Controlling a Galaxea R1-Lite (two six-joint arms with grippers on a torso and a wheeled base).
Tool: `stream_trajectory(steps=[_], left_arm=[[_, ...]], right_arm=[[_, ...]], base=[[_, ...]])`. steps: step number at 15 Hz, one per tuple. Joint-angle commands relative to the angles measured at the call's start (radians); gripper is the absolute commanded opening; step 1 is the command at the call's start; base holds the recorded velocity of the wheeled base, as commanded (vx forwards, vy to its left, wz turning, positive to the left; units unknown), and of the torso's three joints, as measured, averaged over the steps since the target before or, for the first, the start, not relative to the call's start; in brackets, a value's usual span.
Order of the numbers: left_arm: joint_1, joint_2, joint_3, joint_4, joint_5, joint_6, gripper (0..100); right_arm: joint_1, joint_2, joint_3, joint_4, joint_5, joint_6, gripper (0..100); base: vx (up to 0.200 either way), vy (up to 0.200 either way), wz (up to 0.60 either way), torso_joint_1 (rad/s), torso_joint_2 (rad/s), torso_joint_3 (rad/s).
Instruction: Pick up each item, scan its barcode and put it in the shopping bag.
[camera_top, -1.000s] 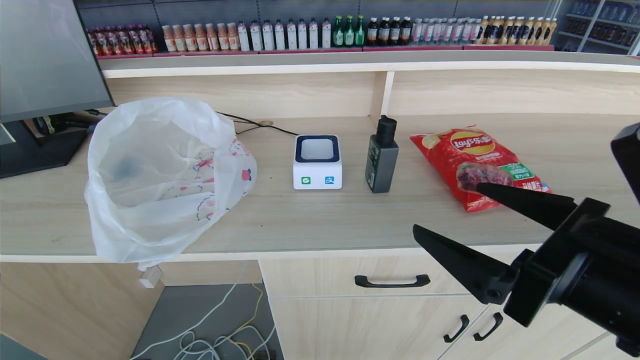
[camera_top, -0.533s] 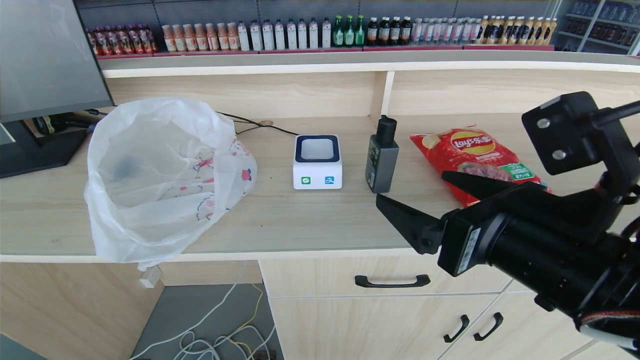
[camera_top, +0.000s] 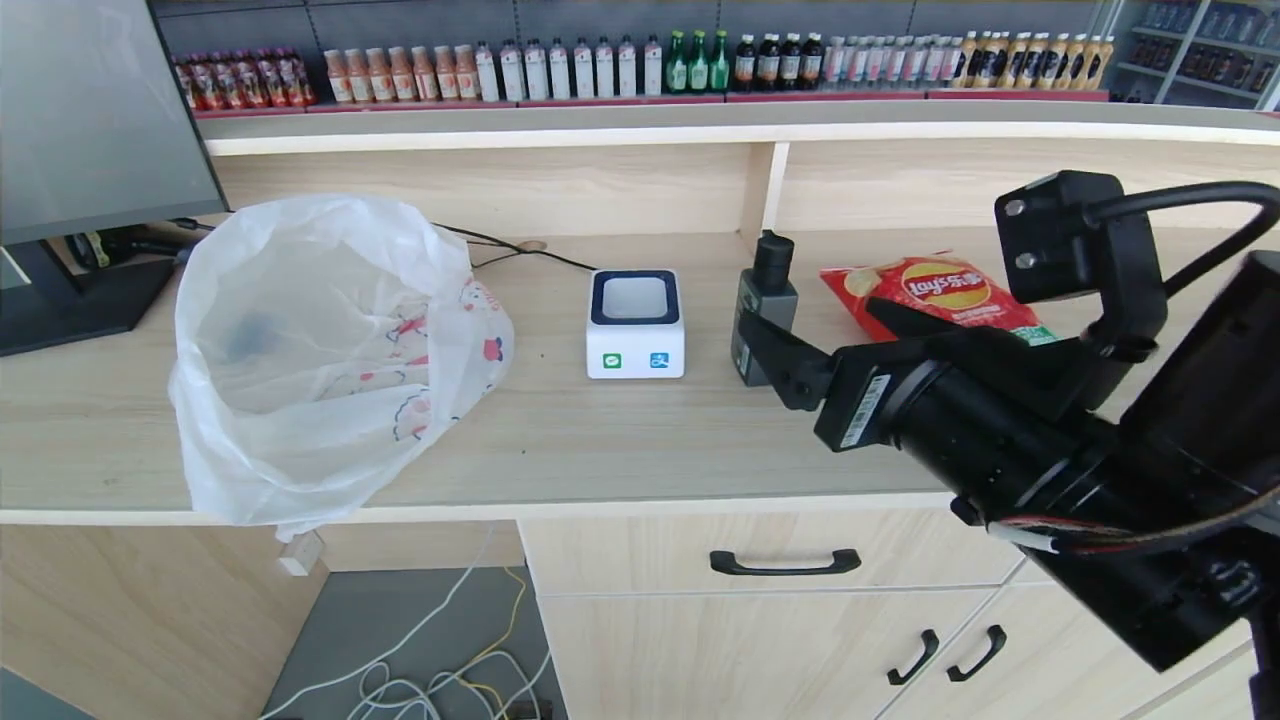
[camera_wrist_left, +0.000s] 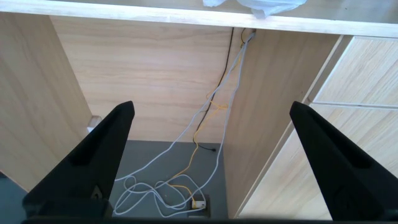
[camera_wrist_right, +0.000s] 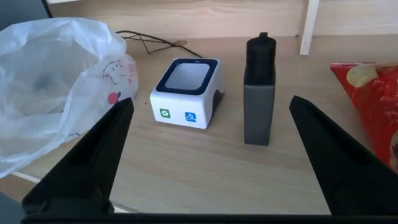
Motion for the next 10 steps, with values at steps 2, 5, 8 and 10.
stream_trajectory(steps=[2,5,8,10], left_arm=[[0.0,0.0,0.0,-0.001,0.0,0.0,100],[0.0,0.0,0.0,-0.001,0.0,0.0,100],[0.0,0.0,0.0,-0.001,0.0,0.0,100],[0.0,0.0,0.0,-0.001,0.0,0.0,100]], right_arm=[[-0.102,0.091,0.007,-0.048,0.029,-0.059,100],[-0.167,0.108,-0.015,-0.053,0.118,-0.096,100],[-0.199,0.109,-0.054,-0.056,0.164,-0.107,100],[-0.208,0.124,-0.048,-0.076,0.164,-0.109,100]], base=[[0.0,0.0,0.0,0.0,0.0,0.0],[0.0,0.0,0.0,0.0,0.0,0.0],[0.0,0.0,0.0,0.0,0.0,0.0],[0.0,0.0,0.0,0.0,0.0,0.0]])
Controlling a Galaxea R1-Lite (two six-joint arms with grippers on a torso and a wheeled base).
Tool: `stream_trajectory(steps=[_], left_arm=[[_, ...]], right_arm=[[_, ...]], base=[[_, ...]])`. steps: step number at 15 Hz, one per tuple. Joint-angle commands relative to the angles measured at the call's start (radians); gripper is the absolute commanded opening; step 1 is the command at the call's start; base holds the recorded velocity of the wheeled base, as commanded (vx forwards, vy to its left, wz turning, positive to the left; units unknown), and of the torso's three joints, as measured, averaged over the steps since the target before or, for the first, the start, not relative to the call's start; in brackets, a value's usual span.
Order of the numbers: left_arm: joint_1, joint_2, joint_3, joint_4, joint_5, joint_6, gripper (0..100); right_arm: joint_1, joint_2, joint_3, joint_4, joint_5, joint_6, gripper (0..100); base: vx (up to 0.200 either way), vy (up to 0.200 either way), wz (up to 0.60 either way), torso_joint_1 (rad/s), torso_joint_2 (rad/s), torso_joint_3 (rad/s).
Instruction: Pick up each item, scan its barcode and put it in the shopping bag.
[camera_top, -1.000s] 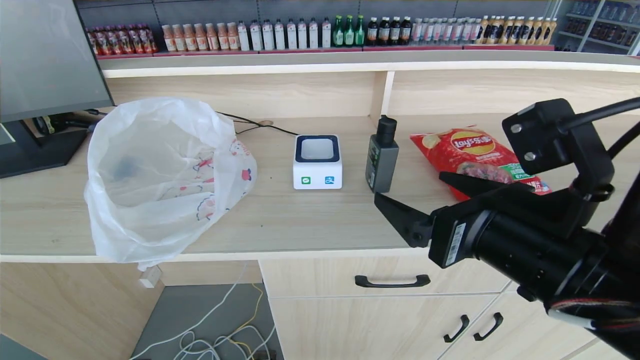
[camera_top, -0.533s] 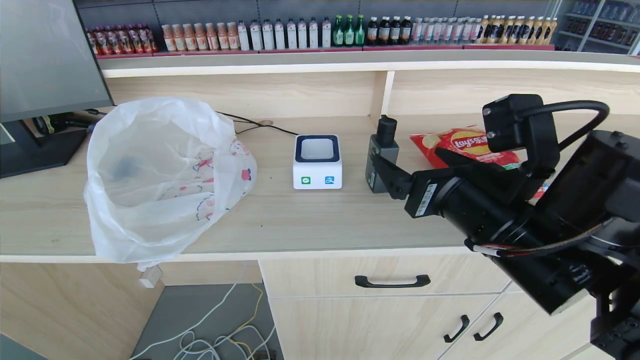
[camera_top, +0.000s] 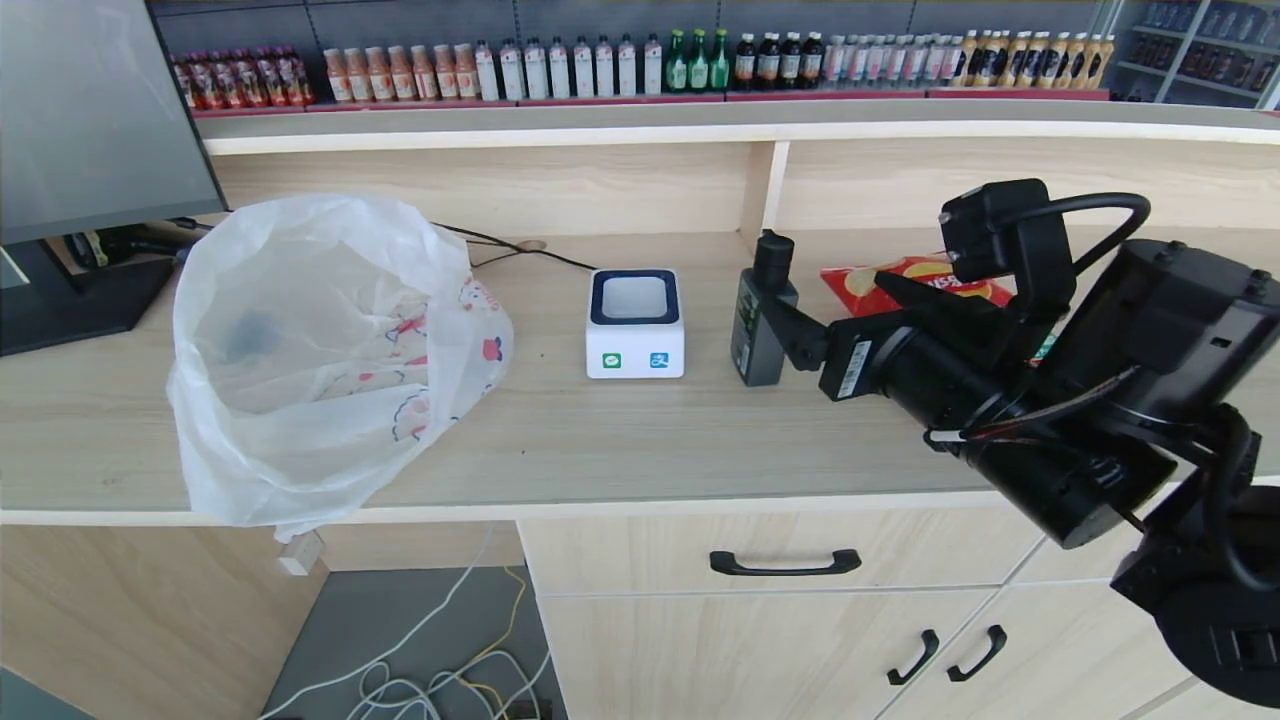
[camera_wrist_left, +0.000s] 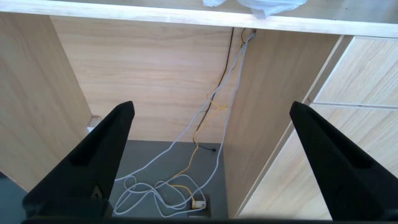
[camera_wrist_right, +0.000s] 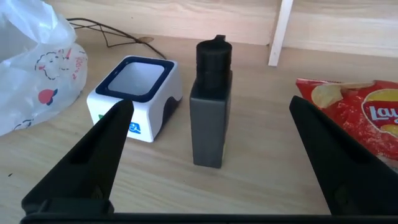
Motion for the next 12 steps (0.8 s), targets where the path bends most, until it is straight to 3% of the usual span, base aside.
stream_trajectory(steps=[1,8,12], left_arm=[[0.0,0.0,0.0,0.0,0.0,0.0,100],[0.0,0.0,0.0,0.0,0.0,0.0,100],[0.0,0.0,0.0,0.0,0.0,0.0,100]], right_arm=[[-0.003,0.02,0.007,-0.017,0.0,-0.003,100],[-0.051,0.119,-0.044,-0.089,0.083,-0.029,100],[-0.054,0.206,-0.15,-0.105,0.083,-0.031,100]], base=[[0.0,0.0,0.0,0.0,0.0,0.0],[0.0,0.0,0.0,0.0,0.0,0.0],[0.0,0.0,0.0,0.0,0.0,0.0]])
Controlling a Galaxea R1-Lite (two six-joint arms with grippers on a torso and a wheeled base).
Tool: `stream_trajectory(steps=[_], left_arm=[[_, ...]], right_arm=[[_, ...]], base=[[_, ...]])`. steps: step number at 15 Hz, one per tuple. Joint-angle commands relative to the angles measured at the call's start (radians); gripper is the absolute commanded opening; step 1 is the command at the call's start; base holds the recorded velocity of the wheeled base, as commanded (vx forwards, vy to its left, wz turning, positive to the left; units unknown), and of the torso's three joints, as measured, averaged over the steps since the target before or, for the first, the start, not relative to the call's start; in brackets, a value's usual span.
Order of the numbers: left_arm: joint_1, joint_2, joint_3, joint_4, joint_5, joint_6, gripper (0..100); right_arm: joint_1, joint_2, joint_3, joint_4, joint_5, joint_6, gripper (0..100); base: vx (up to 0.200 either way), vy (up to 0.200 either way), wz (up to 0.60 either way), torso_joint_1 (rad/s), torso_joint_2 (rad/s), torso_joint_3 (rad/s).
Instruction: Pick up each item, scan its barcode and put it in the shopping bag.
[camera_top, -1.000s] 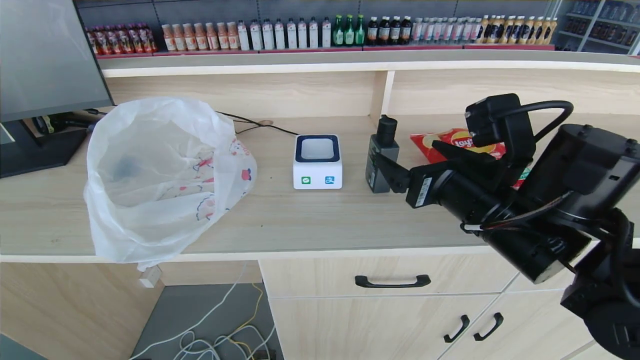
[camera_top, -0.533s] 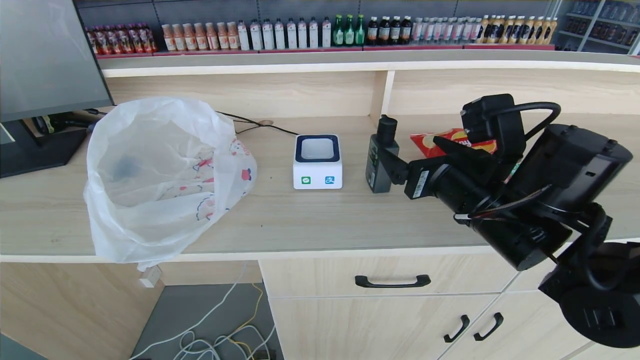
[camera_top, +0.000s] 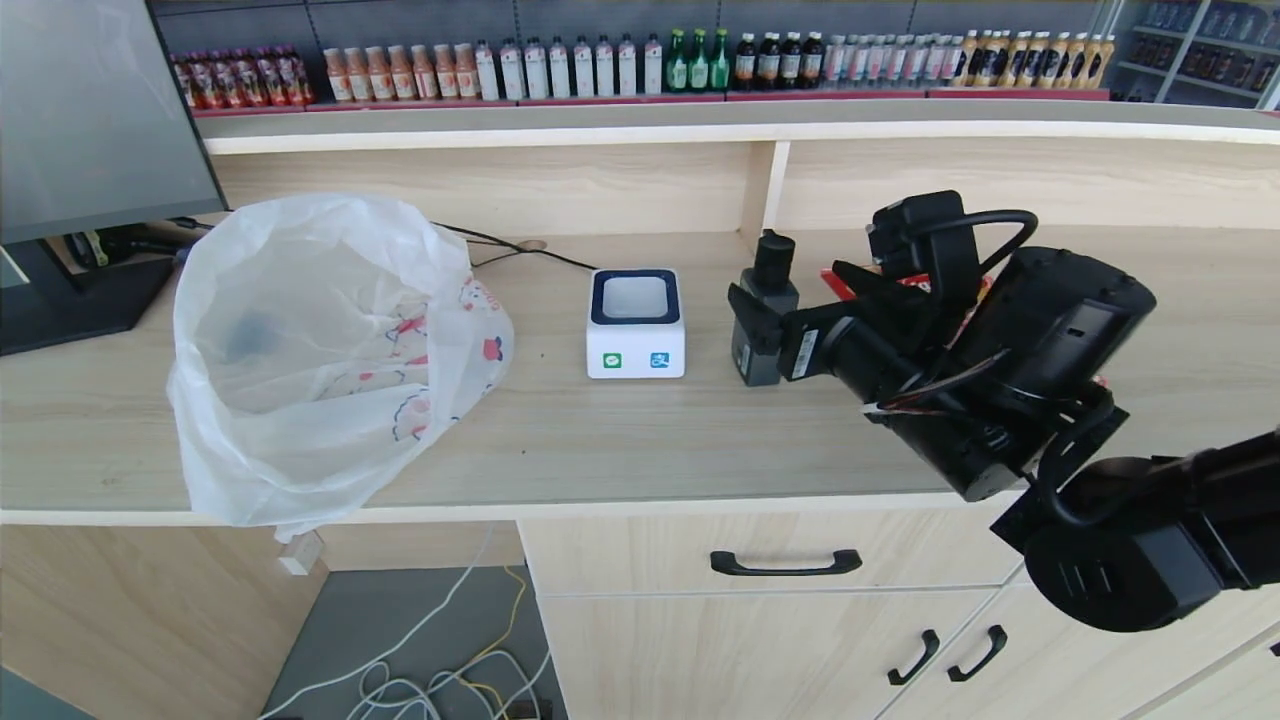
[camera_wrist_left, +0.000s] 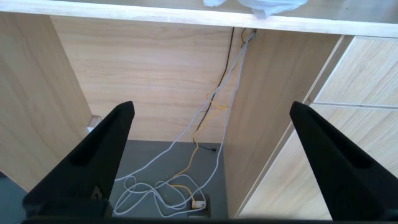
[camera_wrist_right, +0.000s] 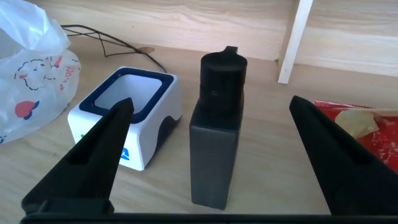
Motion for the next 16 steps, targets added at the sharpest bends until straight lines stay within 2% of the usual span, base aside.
stream_trajectory(steps=[1,5,10,16], left_arm=[[0.0,0.0,0.0,-0.001,0.0,0.0,100],[0.0,0.0,0.0,-0.001,0.0,0.0,100],[0.0,0.0,0.0,-0.001,0.0,0.0,100],[0.0,0.0,0.0,-0.001,0.0,0.0,100]], right_arm=[[0.0,0.055,-0.054,-0.001,-0.001,0.001,100],[-0.005,0.101,-0.082,-0.015,0.002,0.008,100],[-0.011,0.166,-0.183,-0.015,-0.001,0.013,100],[-0.017,0.192,-0.198,-0.017,-0.002,0.013,100]], base=[[0.0,0.0,0.0,0.0,0.0,0.0],[0.0,0.0,0.0,0.0,0.0,0.0],[0.0,0.0,0.0,0.0,0.0,0.0],[0.0,0.0,0.0,0.0,0.0,0.0]])
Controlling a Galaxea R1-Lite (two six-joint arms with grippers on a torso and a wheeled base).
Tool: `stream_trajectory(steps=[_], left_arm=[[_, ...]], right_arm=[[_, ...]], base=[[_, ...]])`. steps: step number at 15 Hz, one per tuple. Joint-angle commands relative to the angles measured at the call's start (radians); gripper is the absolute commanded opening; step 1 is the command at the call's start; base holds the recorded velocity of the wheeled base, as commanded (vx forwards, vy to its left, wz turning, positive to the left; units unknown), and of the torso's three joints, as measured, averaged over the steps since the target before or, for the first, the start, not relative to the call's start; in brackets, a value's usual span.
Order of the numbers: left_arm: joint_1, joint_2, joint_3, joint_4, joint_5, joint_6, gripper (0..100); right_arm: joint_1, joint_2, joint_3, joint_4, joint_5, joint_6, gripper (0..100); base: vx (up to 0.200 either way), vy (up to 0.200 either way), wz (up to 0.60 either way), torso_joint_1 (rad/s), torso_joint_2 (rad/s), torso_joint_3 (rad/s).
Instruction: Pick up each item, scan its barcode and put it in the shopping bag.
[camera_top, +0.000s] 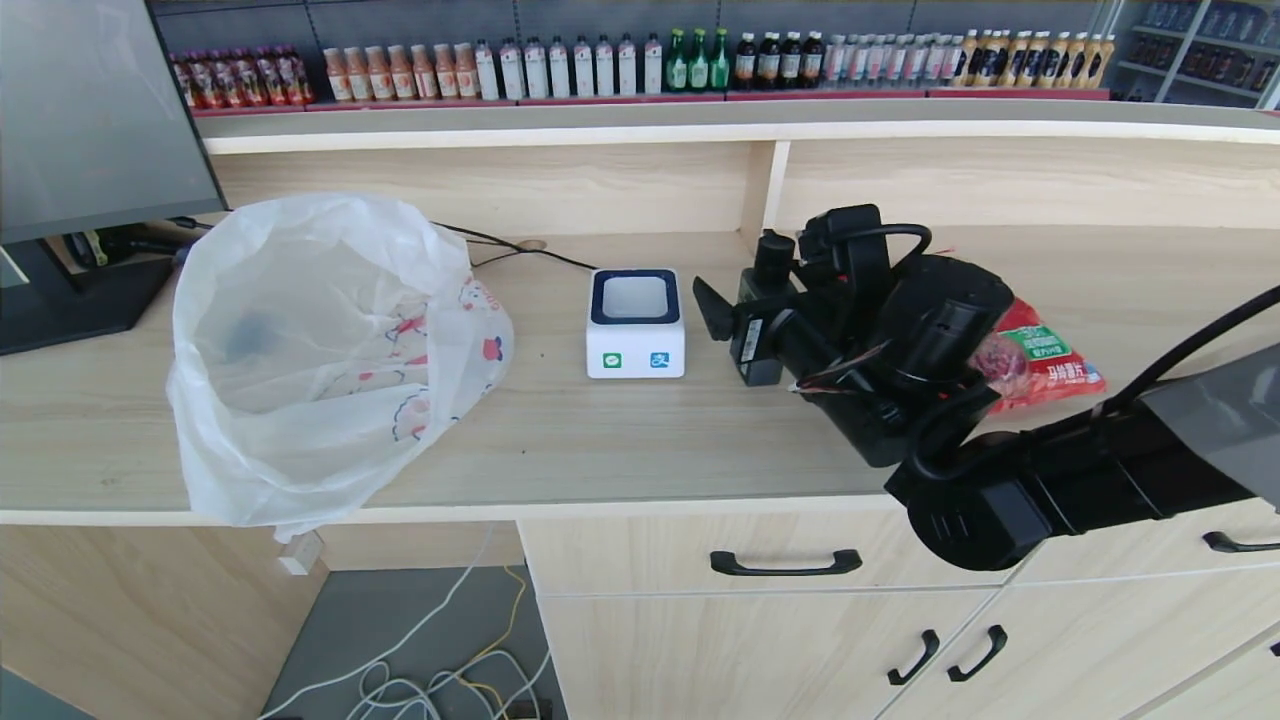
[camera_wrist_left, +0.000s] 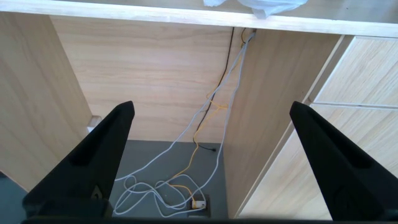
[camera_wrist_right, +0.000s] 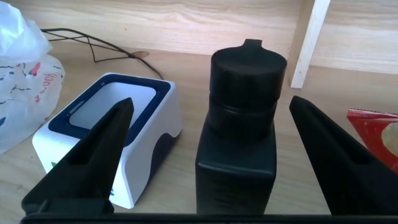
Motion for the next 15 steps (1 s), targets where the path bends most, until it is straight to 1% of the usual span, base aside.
stream_trajectory(steps=[1,3,15], left_arm=[[0.0,0.0,0.0,0.0,0.0,0.0,100],[0.0,0.0,0.0,0.0,0.0,0.0,100],[0.0,0.0,0.0,0.0,0.0,0.0,100]], right_arm=[[-0.004,0.01,-0.002,-0.001,-0.001,0.001,100],[-0.008,0.03,-0.028,-0.001,-0.027,0.011,100],[-0.016,0.074,-0.056,-0.018,-0.03,0.011,100]], base=[[0.0,0.0,0.0,0.0,0.0,0.0],[0.0,0.0,0.0,0.0,0.0,0.0],[0.0,0.0,0.0,0.0,0.0,0.0]])
